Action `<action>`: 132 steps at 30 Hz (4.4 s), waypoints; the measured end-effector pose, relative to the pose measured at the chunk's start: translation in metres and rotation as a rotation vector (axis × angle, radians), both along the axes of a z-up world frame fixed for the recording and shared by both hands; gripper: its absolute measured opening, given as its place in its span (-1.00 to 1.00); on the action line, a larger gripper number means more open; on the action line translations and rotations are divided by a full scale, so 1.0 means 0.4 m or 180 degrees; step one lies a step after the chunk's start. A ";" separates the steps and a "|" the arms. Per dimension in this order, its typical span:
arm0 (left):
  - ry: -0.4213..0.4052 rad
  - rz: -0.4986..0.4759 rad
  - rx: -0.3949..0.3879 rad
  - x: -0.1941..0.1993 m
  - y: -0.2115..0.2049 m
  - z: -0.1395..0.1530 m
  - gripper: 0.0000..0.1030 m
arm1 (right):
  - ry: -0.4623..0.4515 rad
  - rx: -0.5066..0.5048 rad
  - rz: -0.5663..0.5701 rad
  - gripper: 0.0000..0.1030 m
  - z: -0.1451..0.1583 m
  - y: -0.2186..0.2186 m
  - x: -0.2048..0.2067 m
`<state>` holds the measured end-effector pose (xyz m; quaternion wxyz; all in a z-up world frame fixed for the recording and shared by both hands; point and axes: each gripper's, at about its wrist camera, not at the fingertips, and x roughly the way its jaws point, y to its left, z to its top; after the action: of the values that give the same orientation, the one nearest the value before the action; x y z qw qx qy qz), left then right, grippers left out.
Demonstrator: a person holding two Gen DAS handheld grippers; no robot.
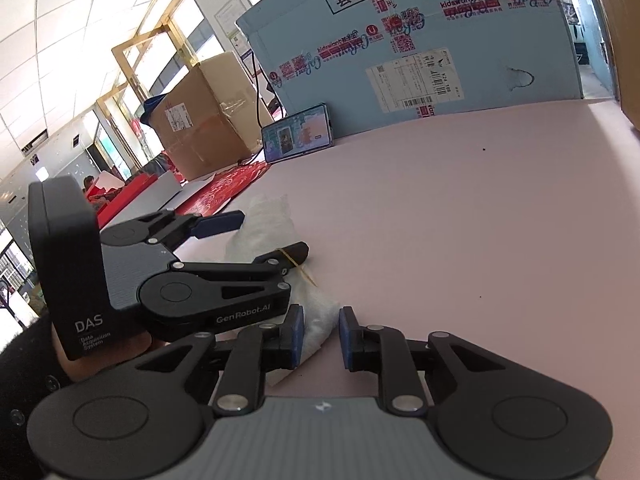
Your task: Fold shopping bag
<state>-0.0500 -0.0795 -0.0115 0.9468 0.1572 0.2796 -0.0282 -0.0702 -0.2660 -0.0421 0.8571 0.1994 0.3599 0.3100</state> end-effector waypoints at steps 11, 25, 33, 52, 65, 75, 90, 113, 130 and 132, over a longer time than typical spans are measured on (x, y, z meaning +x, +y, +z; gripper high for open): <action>0.0115 -0.0027 -0.1062 0.011 0.100 0.008 0.38 | 0.0167 0.0300 0.0138 -0.66 -0.007 0.029 0.013; -0.0075 0.0391 -0.0076 -0.040 0.167 0.014 0.51 | 0.0068 0.0036 -0.0062 -1.00 0.012 0.011 -0.017; 0.0040 -0.0221 -0.0256 -0.078 0.125 0.006 0.51 | 0.0089 0.0329 0.0087 -0.05 0.027 0.016 -0.001; -0.0349 0.0036 0.0956 -0.280 -0.023 -0.004 0.57 | 0.0320 0.0153 -0.0371 -0.52 0.004 0.099 -0.004; -0.0710 0.0035 0.0823 -0.227 0.045 0.058 0.59 | 0.0235 -0.0004 -0.0152 -0.46 0.027 0.098 -0.021; -0.0096 -0.0222 -0.0417 -0.257 -0.016 0.013 0.57 | 0.0018 0.0258 -0.0162 -0.46 0.059 0.079 -0.003; 0.0024 0.0070 0.0083 -0.225 -0.024 -0.006 0.59 | 0.0375 0.0343 0.0175 -1.00 0.002 0.085 0.004; -0.0002 -0.0414 0.0606 -0.224 -0.127 -0.024 -0.60 | 0.0413 0.0363 0.0124 -0.91 0.011 0.089 0.040; 0.0281 0.0381 0.1410 -0.154 -0.096 -0.032 -0.50 | 0.0016 0.0184 0.0301 -1.00 0.000 0.095 -0.004; 0.0292 0.0465 0.1454 -0.158 -0.079 -0.027 -0.48 | 0.0060 0.0237 0.0305 -1.00 -0.004 0.089 -0.001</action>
<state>-0.1132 -0.1109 -0.0224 0.8725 0.3451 0.3320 0.0972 -0.0705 -0.2304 -0.0437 0.8298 0.2166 0.3653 0.3619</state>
